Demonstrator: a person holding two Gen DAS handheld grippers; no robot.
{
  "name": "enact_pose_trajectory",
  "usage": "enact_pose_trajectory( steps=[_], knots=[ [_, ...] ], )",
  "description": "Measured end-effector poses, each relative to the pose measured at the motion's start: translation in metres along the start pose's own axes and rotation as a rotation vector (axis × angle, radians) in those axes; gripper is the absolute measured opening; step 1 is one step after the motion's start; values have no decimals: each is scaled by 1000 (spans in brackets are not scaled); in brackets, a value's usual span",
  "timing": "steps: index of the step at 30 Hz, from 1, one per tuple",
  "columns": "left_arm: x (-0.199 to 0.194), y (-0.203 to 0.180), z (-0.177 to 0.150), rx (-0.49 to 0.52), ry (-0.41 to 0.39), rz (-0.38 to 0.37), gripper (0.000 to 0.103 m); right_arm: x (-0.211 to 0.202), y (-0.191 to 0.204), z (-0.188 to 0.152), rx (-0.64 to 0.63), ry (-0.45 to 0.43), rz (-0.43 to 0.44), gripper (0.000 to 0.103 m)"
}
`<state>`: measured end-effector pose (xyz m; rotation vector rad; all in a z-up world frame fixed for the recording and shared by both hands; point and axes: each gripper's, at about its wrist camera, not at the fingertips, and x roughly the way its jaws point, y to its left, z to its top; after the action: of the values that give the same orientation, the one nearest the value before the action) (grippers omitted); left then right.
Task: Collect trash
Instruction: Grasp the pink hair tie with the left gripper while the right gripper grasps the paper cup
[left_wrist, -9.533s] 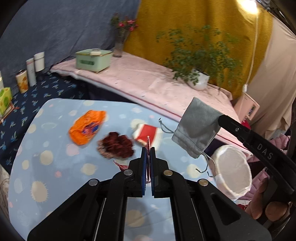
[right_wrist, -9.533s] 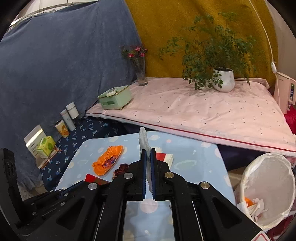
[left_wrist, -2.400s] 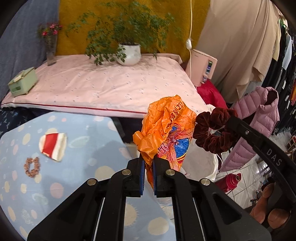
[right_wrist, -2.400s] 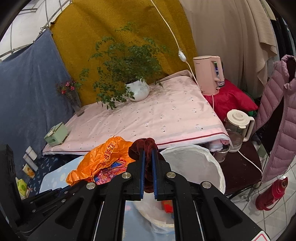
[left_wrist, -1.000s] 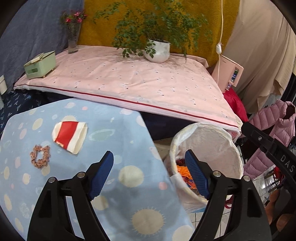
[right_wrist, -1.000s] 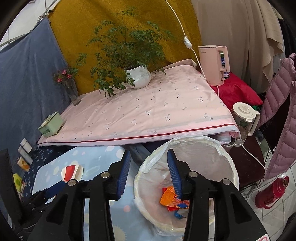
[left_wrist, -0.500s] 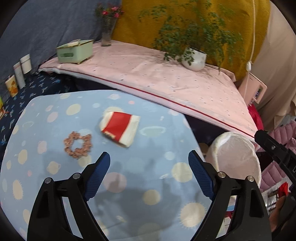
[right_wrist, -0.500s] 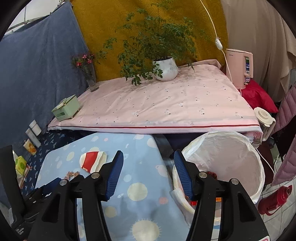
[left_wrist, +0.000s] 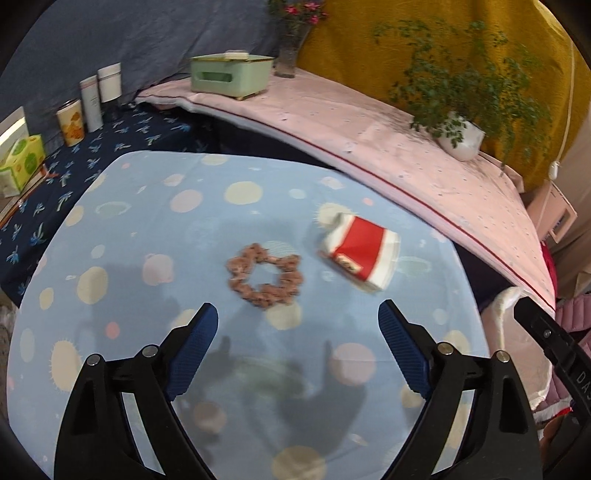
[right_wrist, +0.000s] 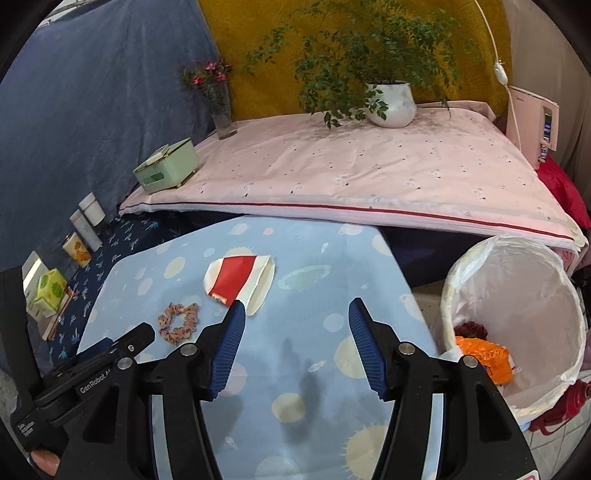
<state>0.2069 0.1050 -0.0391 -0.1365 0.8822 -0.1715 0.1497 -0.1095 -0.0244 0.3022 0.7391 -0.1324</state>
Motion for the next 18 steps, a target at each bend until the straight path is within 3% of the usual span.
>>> enact_pose_trajectory(
  steps=[9,18],
  knots=[
    [34,55,5,-54,35,89,84,59,29,-6,-16,85,48,57],
    [84,71,23,-92,95,70,84,125,36,4,11,146,80,57]
  ],
)
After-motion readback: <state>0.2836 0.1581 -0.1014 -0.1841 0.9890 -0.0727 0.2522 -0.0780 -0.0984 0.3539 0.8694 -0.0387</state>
